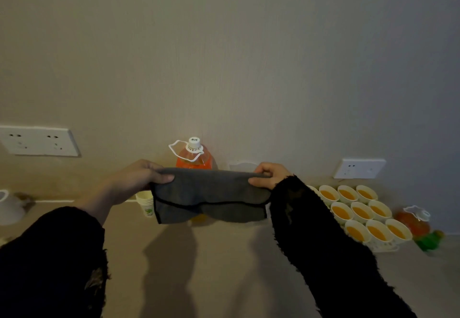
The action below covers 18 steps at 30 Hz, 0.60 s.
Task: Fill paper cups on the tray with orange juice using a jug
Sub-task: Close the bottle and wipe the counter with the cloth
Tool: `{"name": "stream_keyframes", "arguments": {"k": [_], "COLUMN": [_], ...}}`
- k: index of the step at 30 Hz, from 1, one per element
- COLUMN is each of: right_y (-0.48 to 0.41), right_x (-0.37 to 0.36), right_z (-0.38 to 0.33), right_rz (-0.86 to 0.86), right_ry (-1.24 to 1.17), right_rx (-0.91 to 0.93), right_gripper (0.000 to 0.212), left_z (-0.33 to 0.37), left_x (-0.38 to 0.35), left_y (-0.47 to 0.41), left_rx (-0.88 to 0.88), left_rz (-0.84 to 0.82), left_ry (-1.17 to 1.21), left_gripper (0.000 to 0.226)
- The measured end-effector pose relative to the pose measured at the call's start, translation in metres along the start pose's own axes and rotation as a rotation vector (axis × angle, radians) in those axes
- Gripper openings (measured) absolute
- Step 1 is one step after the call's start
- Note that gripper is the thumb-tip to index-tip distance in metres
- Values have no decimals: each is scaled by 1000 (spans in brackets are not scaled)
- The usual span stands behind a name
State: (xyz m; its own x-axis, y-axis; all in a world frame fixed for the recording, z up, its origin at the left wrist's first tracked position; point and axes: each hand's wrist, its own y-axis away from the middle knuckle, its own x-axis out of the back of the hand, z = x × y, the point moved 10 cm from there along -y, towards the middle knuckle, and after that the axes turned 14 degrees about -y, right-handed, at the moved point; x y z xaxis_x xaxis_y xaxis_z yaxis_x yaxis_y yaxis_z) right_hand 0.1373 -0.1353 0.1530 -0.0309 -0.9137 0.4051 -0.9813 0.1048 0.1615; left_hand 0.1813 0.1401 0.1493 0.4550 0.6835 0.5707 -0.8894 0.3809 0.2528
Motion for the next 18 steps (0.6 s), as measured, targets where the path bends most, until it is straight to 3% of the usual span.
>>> {"name": "stream_keyframes", "arguments": {"k": [3,7,15,18], "right_y": [1,7,11,21], "right_x": [10,-5,-81,-101], "right_z": [-3,-16,-36,-41], "right_rz": [204,318,90,-41], "right_ry": [159,123,-532,-779], "right_rx": [15,-26,-91,-186], "right_gripper": [15,18,28,34], "left_z": [-4,17,59,61], "left_x": [1,-13,-59,-59], "left_y": [-2,-4,-6,-6], "left_rx": [81,67,40,-2], "left_rz": [77,162,82,72], "left_ry": [87,145,188,228], "left_gripper": [24,7,14,36]}}
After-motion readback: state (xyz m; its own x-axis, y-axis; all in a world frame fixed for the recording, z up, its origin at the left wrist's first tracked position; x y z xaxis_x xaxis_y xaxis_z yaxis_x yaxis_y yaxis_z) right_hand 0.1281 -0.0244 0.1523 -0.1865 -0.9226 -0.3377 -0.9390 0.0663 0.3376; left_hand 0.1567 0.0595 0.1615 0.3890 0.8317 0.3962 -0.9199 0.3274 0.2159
